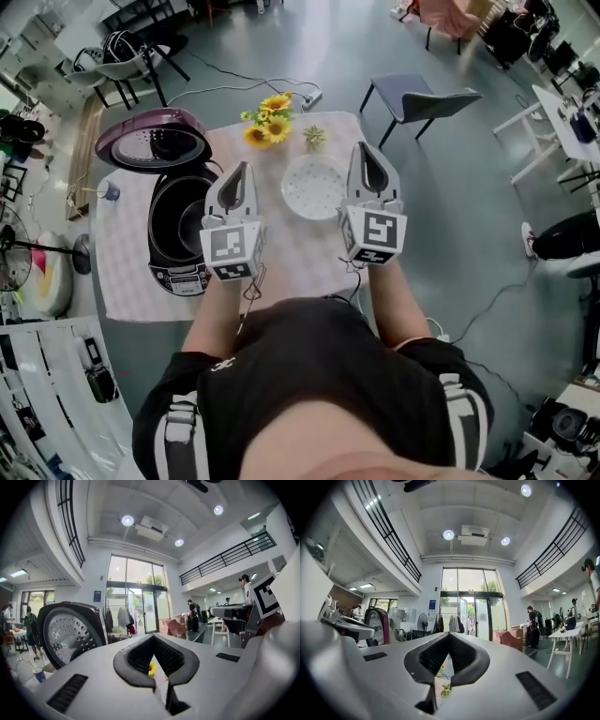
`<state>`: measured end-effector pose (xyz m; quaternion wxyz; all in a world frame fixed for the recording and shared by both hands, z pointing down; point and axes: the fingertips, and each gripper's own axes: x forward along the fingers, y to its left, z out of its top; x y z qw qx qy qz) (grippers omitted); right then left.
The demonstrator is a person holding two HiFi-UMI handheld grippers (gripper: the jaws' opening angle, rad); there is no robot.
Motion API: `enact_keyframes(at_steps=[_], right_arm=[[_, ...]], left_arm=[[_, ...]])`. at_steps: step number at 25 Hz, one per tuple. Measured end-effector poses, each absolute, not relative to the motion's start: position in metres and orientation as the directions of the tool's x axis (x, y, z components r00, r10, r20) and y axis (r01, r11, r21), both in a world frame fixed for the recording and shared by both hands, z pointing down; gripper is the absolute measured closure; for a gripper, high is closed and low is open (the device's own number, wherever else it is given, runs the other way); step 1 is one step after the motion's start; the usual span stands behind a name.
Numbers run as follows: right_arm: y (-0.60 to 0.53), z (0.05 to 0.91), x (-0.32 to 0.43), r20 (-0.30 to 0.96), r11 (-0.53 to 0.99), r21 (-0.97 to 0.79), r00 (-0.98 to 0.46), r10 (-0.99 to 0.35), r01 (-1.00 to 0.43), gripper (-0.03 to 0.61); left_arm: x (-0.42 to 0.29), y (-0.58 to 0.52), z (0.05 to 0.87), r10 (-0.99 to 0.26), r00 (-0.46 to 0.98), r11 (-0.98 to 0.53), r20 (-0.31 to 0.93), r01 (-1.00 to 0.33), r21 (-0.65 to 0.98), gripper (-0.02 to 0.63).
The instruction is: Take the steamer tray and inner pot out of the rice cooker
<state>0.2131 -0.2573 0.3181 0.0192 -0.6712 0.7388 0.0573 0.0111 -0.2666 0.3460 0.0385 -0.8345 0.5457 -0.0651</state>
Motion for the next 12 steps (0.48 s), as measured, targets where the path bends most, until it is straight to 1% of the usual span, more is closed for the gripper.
enact_keyframes(at_steps=[6,12], right_arm=[[-0.254,0.323,0.188,-0.093,0.181,0.056,-0.186,-0.978,-0.982,0.578],[-0.262,0.335,0.126,-0.067,0.236,0.050,-0.239,-0.969,-0.970,0.578]], left_arm=[[-0.009,-0.255,0.349,-0.943,0.324,-0.331,0.076,-0.934,-0.131,0.611],[-0.063,-0.251,0.359,-0.949,0.295,-0.310,0.112,-0.939,-0.147,0.611]])
